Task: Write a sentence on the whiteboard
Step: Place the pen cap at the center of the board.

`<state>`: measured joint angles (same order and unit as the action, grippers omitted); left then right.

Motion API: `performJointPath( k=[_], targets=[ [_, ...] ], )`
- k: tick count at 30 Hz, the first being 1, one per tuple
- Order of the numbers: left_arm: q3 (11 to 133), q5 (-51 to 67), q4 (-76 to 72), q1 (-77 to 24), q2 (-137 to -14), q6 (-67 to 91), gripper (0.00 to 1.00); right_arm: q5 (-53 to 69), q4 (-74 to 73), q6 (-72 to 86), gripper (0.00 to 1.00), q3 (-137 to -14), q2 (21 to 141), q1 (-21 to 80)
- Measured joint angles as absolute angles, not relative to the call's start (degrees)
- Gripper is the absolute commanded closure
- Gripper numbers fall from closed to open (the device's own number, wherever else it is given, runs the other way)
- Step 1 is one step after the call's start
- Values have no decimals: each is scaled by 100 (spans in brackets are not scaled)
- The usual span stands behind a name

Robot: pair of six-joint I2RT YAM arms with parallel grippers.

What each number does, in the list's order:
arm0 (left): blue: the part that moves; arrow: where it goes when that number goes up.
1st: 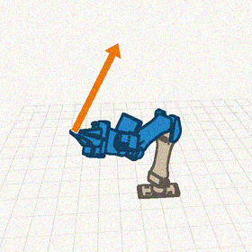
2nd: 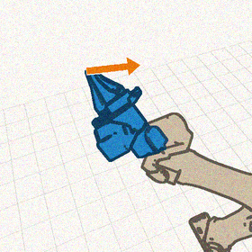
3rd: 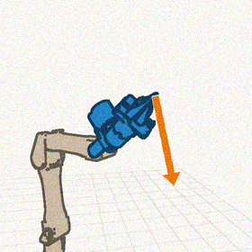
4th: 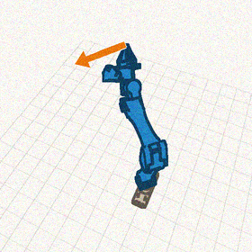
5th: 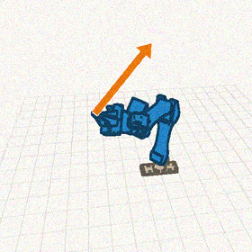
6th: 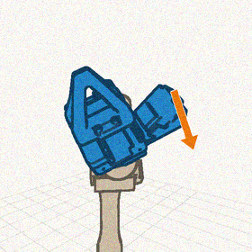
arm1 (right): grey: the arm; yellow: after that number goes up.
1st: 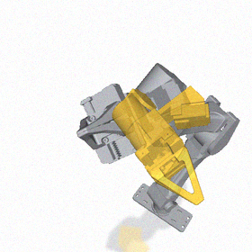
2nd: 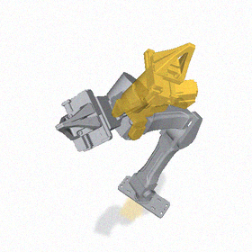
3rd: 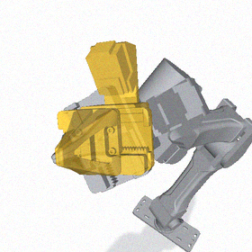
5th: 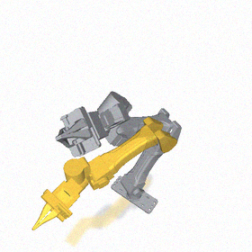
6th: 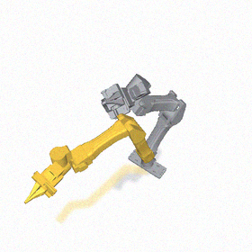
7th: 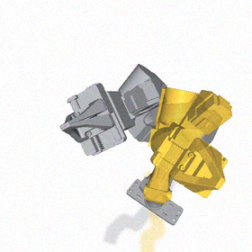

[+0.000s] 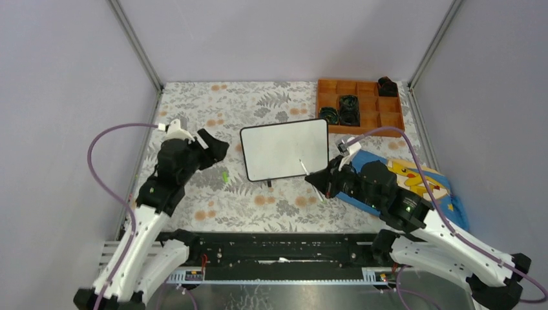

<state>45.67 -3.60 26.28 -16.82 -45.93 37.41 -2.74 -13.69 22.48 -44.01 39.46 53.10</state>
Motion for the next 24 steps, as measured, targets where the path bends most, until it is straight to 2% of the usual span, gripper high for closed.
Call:
performJointPath(
  k=[4, 9, 12, 17, 24],
  targets=[
    [4547, 932, 1839, -1682, -3962, 3865, 20, 416, -974, 2141, 100, -4464, 4066, 5308],
    [3942, 2803, -60, -1708, -4003, 4722, 20, 1238, -150, 2268, 100, -4534, 4379, 5310],
    [3566, 3531, -1035, -1846, -4150, 5245, 19, 1557, 252, 2445, 100, -4558, 4587, 5308],
    [3548, 4023, -1802, -2558, -4198, 5402, 19, 1859, 836, 2753, 100, -4565, 4866, 5310],
    [3684, 4029, -2040, -3205, -4379, 5120, 19, 2069, 1382, 3100, 100, -4580, 5273, 5308]
  ],
)
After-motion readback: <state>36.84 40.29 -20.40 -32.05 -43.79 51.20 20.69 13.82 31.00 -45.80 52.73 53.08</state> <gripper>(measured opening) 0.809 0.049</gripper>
